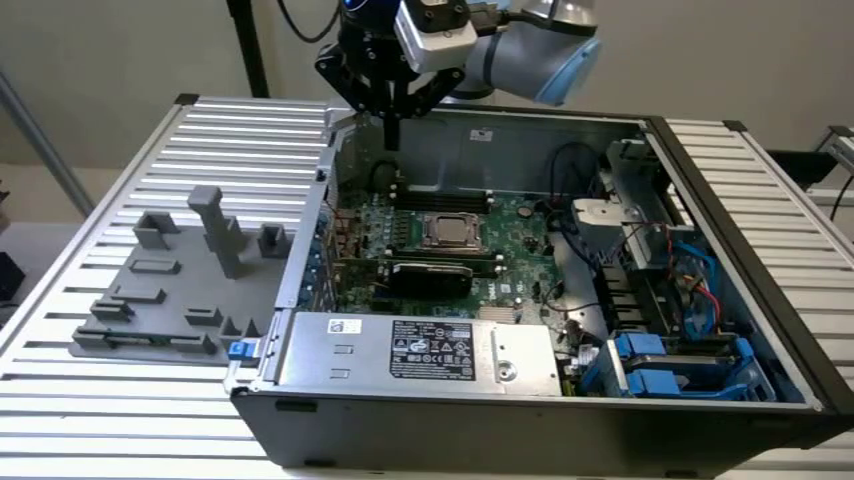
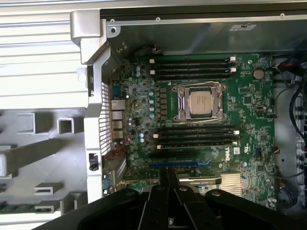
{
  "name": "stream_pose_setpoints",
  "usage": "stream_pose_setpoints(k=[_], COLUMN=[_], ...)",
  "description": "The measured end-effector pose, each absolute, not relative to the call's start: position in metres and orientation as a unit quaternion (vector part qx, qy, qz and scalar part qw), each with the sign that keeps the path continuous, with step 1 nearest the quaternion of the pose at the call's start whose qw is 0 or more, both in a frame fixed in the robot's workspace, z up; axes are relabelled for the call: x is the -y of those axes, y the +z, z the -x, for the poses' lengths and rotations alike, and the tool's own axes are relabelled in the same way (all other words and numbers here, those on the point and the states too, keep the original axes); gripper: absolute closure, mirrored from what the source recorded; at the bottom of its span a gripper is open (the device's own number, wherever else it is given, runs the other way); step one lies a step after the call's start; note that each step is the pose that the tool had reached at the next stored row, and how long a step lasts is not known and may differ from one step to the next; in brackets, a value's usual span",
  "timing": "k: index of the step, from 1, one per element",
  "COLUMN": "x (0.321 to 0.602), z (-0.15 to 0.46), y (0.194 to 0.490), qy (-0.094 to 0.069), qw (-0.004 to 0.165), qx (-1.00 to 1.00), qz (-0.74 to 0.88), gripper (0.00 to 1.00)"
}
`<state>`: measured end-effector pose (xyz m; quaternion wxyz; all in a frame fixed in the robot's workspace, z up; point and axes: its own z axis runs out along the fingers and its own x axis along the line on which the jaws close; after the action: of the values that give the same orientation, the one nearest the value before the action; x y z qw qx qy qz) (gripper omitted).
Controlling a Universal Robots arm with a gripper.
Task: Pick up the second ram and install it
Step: 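Reach for the second ram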
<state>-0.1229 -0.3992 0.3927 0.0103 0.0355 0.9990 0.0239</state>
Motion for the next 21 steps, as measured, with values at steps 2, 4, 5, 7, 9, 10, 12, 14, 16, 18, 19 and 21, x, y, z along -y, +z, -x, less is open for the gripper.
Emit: stream_pose_setpoints(k=[2, 4, 5, 7, 9, 10, 12, 14, 16, 18, 19, 21], x=[0.400, 0.402, 0.403, 0.405, 0.408, 0.409, 0.411, 0.413, 0.415, 0.417, 0.418, 0.420], z=[0.127, 0.135, 0.139, 0.148, 0.157, 0.162, 0.171, 0.180, 0.189, 0.198, 0.203, 0.212], y=[0.393, 0.393, 0.393, 0.393, 0.393, 0.393, 0.393, 0.393, 0.393, 0.393, 0.393, 0.393], qy=[0.024, 0.024, 0.024, 0.024, 0.024, 0.024, 0.024, 0.024, 0.024, 0.024, 0.024, 0.024], qw=[0.010, 0.010, 0.010, 0.010, 0.010, 0.010, 0.010, 0.010, 0.010, 0.010, 0.010, 0.010], qx=[-0.999, -0.999, -0.999, -0.999, -0.999, -0.999, -0.999, -0.999, -0.999, -0.999, -0.999, -0.999], qz=[-0.035, -0.035, -0.035, -0.035, -0.035, -0.035, -0.035, -0.035, -0.035, -0.035, -0.035, -0.035], gripper=[0.89, 0.89, 0.89, 0.89, 0.89, 0.89, 0.89, 0.89, 0.89, 0.89, 0.89, 0.89])
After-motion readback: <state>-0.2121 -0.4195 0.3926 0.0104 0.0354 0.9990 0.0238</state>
